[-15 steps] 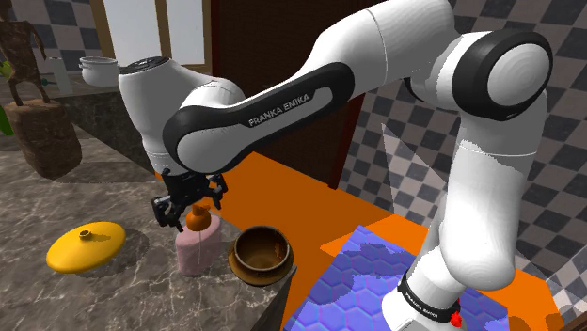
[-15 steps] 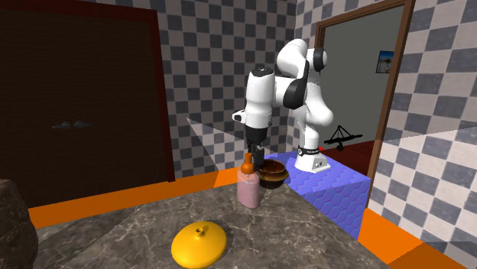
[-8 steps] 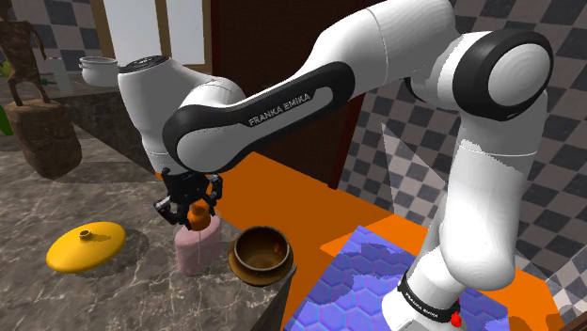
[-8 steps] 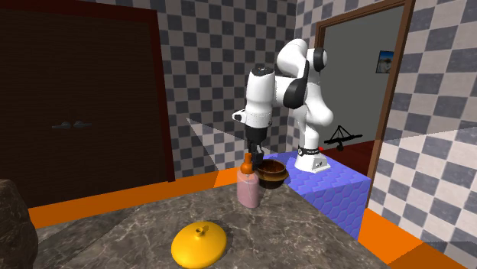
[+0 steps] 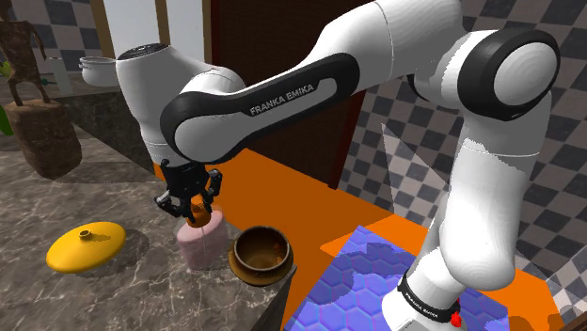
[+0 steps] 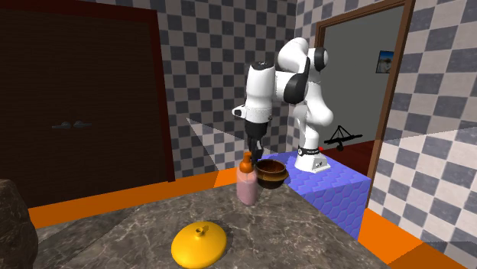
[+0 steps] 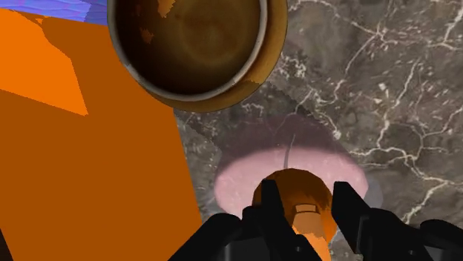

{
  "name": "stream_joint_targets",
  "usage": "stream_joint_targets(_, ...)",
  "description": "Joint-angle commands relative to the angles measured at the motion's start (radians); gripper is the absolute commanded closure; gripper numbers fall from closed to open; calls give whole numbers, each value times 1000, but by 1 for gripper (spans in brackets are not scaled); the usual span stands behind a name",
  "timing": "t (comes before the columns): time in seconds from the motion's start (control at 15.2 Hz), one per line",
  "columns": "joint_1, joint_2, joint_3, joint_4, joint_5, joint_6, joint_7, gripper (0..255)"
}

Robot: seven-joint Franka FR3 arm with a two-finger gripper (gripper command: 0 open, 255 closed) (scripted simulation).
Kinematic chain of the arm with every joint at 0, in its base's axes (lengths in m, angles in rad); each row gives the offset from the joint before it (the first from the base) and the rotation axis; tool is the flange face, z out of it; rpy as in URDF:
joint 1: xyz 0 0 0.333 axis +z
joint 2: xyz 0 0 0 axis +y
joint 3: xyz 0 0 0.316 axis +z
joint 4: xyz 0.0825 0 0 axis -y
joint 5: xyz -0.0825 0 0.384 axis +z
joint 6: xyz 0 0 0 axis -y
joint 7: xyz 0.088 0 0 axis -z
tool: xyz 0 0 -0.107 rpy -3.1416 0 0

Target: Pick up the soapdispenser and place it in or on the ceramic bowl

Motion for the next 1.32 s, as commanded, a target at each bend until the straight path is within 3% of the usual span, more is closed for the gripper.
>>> stream_joint_targets(0.0, 0, -6, 1, 15, 5, -23, -5, 255)
stream_joint_targets(1.25, 5, -47, 11, 220, 36, -260, -53, 255)
